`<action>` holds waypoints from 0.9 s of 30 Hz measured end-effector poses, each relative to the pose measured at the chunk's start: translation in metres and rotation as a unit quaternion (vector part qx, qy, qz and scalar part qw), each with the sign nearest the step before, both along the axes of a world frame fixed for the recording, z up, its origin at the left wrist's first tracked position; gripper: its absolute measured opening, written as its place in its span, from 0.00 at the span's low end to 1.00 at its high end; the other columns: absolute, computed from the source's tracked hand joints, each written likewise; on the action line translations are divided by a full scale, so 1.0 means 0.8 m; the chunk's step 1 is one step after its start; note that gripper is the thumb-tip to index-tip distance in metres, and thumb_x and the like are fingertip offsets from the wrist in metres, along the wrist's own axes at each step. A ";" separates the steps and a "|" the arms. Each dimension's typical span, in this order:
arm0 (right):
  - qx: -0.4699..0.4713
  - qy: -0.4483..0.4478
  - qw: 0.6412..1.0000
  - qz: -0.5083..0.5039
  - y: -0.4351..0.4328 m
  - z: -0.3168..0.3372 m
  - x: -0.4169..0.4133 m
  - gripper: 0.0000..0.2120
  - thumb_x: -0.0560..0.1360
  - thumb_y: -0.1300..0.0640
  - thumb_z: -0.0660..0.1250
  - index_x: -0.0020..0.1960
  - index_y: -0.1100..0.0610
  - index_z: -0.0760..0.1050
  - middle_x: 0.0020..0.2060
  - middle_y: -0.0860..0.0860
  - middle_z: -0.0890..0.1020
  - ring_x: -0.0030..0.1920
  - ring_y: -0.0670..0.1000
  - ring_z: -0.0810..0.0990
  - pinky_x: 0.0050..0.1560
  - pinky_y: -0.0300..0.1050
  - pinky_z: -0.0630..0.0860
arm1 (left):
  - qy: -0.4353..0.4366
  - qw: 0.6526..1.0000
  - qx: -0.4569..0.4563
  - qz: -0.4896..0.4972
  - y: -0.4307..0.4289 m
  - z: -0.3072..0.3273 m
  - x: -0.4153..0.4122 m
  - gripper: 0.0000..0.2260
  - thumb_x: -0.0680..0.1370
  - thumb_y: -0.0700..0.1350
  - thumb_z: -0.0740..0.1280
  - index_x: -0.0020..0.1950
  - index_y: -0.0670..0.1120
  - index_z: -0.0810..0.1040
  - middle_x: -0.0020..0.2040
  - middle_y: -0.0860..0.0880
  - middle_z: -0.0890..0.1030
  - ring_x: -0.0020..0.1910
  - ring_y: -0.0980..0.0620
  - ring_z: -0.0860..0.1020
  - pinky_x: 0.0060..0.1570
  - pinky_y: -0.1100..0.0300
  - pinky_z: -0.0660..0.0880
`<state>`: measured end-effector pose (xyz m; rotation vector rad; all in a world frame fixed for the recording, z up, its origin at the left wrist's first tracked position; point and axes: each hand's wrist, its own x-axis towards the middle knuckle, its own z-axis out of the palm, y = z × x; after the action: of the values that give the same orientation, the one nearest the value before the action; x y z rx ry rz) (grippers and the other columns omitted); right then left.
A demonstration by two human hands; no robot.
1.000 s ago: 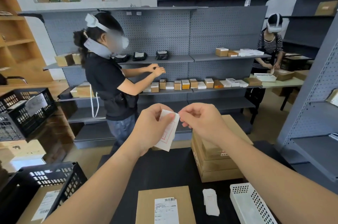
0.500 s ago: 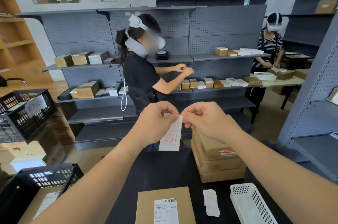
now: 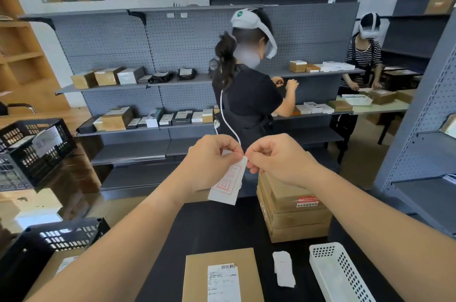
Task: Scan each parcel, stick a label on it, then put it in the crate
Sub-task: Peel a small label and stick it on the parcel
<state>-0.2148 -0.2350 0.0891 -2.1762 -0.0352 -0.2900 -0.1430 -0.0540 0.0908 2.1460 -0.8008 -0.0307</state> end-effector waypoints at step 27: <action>-0.002 0.017 0.999 0.041 -0.017 -0.012 0.006 0.05 0.77 0.61 0.71 0.46 0.57 0.85 0.38 0.53 0.87 0.42 0.51 0.87 0.49 0.46 0.85 | -0.007 0.997 0.073 -0.008 -0.010 0.004 -0.001 0.09 0.80 0.48 0.68 0.40 0.57 0.81 0.26 0.63 0.73 0.31 0.57 0.72 0.45 0.55 0.67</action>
<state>-0.2104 -0.2485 0.0794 -2.1769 -0.1052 -0.2056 -0.1436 -0.0621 0.0939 2.2796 -0.8472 -0.0868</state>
